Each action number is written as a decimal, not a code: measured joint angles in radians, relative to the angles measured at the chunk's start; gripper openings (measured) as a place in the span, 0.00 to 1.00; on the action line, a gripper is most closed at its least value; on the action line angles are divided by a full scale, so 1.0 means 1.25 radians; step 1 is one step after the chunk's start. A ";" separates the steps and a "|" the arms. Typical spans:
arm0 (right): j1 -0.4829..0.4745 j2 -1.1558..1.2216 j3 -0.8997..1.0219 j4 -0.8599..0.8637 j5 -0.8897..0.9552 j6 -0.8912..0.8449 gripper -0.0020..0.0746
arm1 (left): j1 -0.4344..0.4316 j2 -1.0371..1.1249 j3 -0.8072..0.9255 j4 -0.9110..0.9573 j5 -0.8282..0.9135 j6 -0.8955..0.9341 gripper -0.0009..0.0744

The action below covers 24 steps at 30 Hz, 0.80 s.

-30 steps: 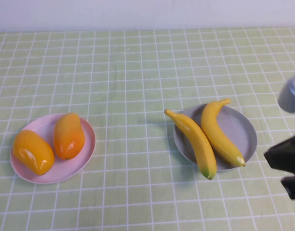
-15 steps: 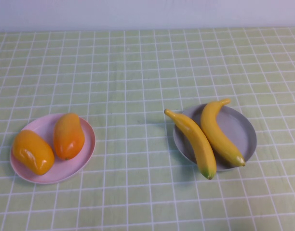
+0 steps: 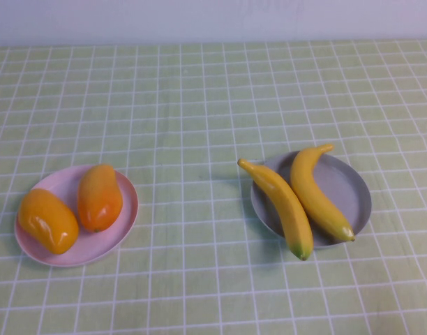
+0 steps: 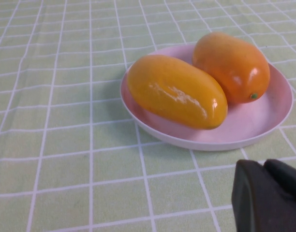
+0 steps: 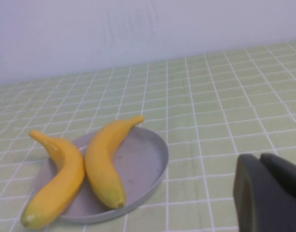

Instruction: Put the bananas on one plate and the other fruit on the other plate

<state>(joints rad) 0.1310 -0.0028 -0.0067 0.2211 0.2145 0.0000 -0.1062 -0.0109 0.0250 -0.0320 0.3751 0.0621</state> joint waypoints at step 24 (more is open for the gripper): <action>-0.003 -0.008 0.025 -0.021 0.112 -0.164 0.01 | 0.000 -0.001 0.000 0.000 0.000 0.000 0.02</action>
<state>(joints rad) 0.1269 -0.0131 0.0246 0.1953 0.3543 -0.2052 -0.1062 -0.0120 0.0250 -0.0320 0.3751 0.0621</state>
